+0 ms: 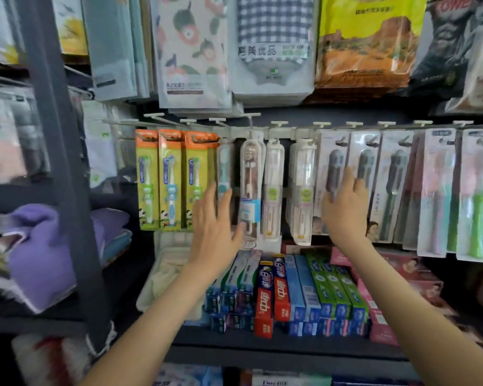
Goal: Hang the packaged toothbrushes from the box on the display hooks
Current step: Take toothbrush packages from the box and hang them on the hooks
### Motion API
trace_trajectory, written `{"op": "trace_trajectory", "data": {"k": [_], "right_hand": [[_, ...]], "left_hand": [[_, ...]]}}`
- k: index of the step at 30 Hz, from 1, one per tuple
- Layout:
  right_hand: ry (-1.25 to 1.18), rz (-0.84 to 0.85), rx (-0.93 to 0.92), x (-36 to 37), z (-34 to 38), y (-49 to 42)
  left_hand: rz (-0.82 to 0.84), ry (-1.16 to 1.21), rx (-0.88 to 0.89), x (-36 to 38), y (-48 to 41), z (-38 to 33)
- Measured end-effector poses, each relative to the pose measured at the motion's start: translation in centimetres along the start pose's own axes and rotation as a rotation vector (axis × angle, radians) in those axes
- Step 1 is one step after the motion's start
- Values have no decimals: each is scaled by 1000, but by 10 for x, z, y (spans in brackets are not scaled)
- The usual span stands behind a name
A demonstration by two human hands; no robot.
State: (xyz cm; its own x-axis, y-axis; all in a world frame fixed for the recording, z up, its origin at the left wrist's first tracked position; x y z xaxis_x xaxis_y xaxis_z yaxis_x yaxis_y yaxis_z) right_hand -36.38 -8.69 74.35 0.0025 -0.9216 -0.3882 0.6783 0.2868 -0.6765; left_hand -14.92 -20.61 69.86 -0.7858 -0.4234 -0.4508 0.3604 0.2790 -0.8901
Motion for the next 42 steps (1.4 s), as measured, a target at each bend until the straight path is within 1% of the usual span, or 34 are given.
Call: {"op": "trace_trajectory", "data": {"k": [2, 4, 8, 10, 13, 17, 19, 21, 24, 27, 29, 32, 33, 35, 37, 39, 40, 42], "right_hand": [[-15, -47, -85, 7, 19, 20], [-61, -51, -230, 21, 49, 45], [-177, 83, -448, 69, 115, 97], [-202, 129, -498, 96, 140, 114], [-176, 148, -465, 129, 162, 120], [-75, 90, -346, 149, 173, 110], [-30, 55, -312, 154, 177, 105], [-48, 45, -320, 159, 181, 101], [-113, 117, -287, 167, 185, 97], [-196, 216, -219, 168, 186, 95], [-191, 268, -191, 169, 186, 93], [49, 215, -302, 169, 186, 92], [75, 218, -329, 166, 186, 93], [39, 224, -365, 155, 183, 97], [-32, 83, -403, 134, 173, 97], [60, -134, -411, 115, 156, 95], [112, -194, -370, 108, 145, 90], [184, -220, -262, 98, 126, 80]], "left_hand": [[-3, -13, -61, -10, 8, 25], [-15, -24, -129, -22, 16, 53], [-83, -47, -202, -40, 25, 105], [-93, -47, -241, -42, 25, 124], [-67, -43, -298, -43, 19, 142], [1, -35, -360, -37, 7, 155], [-8, -56, -353, -36, 3, 156], [-75, -91, -307, -39, -1, 151], [-168, -174, -172, -42, -7, 139], [-156, -219, -72, -37, -16, 132], [-129, -185, -60, -30, -19, 133], [-156, -140, -73, -24, -18, 134], [-169, -154, -77, -24, -17, 132], [-179, -170, -63, -24, -16, 123], [-183, -144, -3, -22, -16, 108], [-173, -69, 58, -17, -17, 88], [-165, -36, 84, -15, -19, 77], [-136, 3, 120, -6, -22, 58]]}}
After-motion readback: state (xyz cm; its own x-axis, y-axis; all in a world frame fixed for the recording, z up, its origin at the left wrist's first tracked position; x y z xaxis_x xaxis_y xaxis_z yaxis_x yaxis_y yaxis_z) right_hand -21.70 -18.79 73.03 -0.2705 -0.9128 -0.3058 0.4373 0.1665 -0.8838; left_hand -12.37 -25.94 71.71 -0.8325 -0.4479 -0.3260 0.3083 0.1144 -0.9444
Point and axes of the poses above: each hand's wrist, its own y-axis away from the middle knuckle, its own x-axis out of the palm, z = x × y, the point moved 5 cm from there along -y, towards the middle knuckle, and after that the axes turned 6 degrees about x, right-handed, at the moved point
